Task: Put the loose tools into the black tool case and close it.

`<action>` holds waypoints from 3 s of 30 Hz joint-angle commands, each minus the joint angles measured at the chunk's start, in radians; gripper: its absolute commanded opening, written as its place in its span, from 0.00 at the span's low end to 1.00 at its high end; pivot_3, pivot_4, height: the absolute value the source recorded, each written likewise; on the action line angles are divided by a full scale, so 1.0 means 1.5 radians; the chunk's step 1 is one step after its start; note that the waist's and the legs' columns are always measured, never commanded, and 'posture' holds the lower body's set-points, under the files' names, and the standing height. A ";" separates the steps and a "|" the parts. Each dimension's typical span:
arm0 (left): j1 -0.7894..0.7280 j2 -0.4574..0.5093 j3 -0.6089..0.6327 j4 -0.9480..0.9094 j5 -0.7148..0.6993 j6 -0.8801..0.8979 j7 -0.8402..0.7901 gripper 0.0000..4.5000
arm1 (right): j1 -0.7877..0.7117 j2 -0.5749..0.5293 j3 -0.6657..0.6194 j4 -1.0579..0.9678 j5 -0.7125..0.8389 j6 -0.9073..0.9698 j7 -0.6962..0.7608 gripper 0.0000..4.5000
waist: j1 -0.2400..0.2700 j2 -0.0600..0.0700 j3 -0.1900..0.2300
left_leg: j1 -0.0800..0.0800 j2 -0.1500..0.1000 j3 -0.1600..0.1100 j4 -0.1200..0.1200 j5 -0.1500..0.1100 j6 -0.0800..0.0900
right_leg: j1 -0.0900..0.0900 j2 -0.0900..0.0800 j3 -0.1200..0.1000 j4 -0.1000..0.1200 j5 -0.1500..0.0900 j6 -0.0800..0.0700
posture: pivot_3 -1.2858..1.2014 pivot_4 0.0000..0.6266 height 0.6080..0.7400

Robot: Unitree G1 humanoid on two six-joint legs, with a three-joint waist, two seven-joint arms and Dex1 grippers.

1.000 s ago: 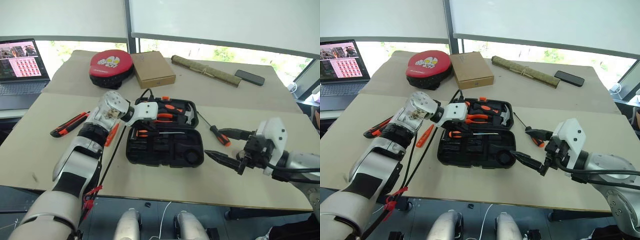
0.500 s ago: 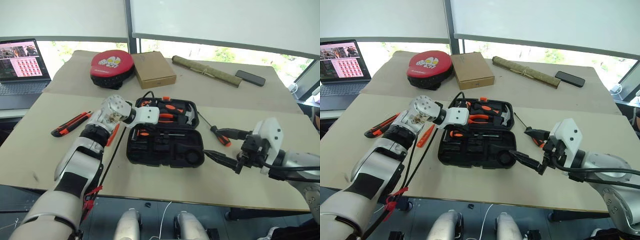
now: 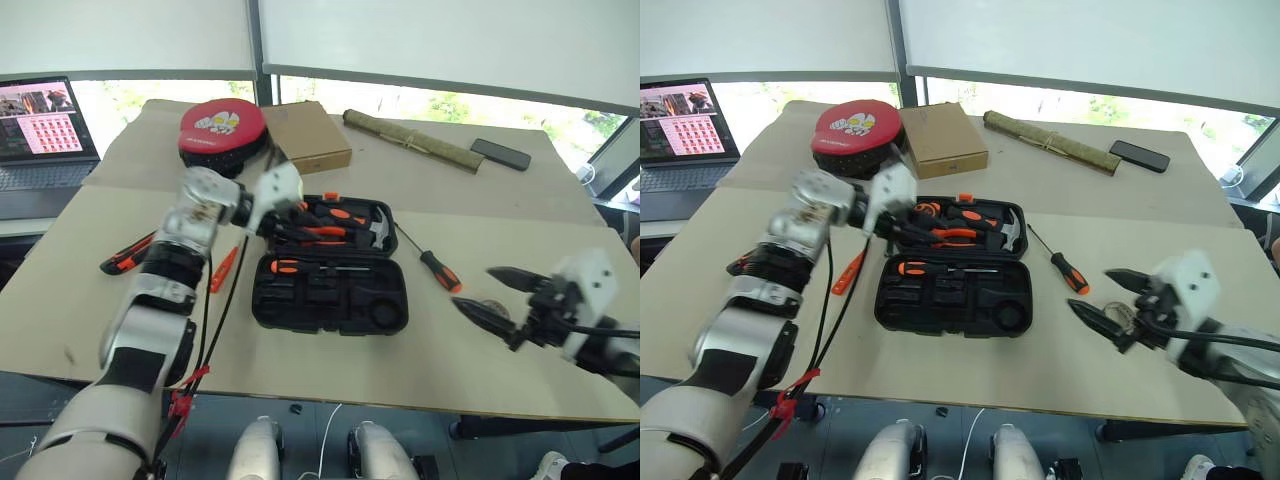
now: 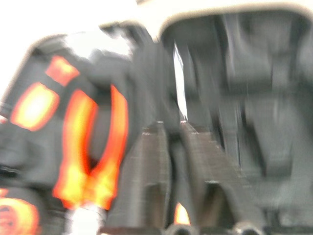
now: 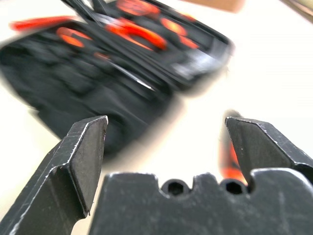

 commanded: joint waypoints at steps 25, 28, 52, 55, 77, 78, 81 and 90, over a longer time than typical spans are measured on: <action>0.247 0.189 0.093 -0.527 -0.317 0.382 0.074 0.99 | -0.456 0.055 0.395 0.482 -0.255 -0.070 0.027 1.00 | -0.006 0.003 0.002 | 0.005 -0.001 0.001 -0.002 0.001 0.000 | 0.003 0.000 0.001 0.001 -0.002 -0.001 | 0.52 0.24 1.00; 0.247 0.191 0.094 -0.531 -0.320 0.379 0.087 1.00 | -0.496 0.086 0.420 0.559 -0.288 -0.101 0.020 0.94 | -0.007 0.003 0.002 | 0.002 -0.001 0.001 0.000 0.001 0.000 | 0.000 0.000 0.002 0.002 -0.002 -0.001 | 0.52 0.24 1.00; 0.416 0.313 0.196 -0.567 -0.352 0.373 0.101 1.00 | -0.452 -0.006 0.319 0.275 -0.153 -0.094 0.219 0.24 | -0.015 0.004 0.003 | 0.003 0.000 0.002 -0.002 0.001 0.000 | -0.001 0.001 0.002 0.002 -0.002 -0.001 | 0.52 0.24 1.00; 0.414 0.317 0.191 -0.562 -0.355 0.367 0.103 1.00 | -0.494 0.007 0.392 0.274 -0.182 -0.143 0.270 0.24 | -0.013 0.004 0.003 | 0.004 0.000 0.002 -0.002 0.001 0.000 | -0.001 0.001 0.002 0.002 -0.002 -0.001 | 0.52 0.24 1.00; 0.364 0.301 0.125 -0.545 -0.336 0.333 0.118 1.00 | -0.647 0.124 0.617 0.528 -0.421 -0.364 0.336 0.24 | -0.009 0.003 0.004 | 0.002 0.000 0.003 -0.002 0.001 0.000 | -0.002 0.000 0.002 0.003 -0.002 -0.002 | 0.52 0.24 1.00; 0.364 0.301 0.124 -0.545 -0.335 0.332 0.118 1.00 | -0.647 0.127 0.616 0.528 -0.423 -0.362 0.335 0.24 | -0.009 0.003 0.004 | 0.002 0.000 0.003 -0.002 0.001 0.000 | -0.002 0.000 0.001 0.003 -0.002 -0.002 | 0.52 0.24 1.00; 0.360 0.297 0.120 -0.543 -0.333 0.331 0.118 1.00 | -0.649 0.138 0.615 0.532 -0.431 -0.353 0.323 0.24 | -0.009 0.003 0.004 | 0.002 0.000 0.003 -0.002 0.001 0.000 | -0.002 0.000 0.001 0.003 -0.002 -0.002 | 0.52 0.24 1.00; 0.351 0.292 0.113 -0.543 -0.328 0.327 0.118 1.00 | -0.650 0.155 0.607 0.517 -0.436 -0.340 0.317 0.56 | -0.008 0.003 0.004 | 0.002 0.000 0.003 -0.002 0.001 0.000 | -0.002 0.000 0.001 0.003 -0.002 -0.002 | 0.52 0.24 1.00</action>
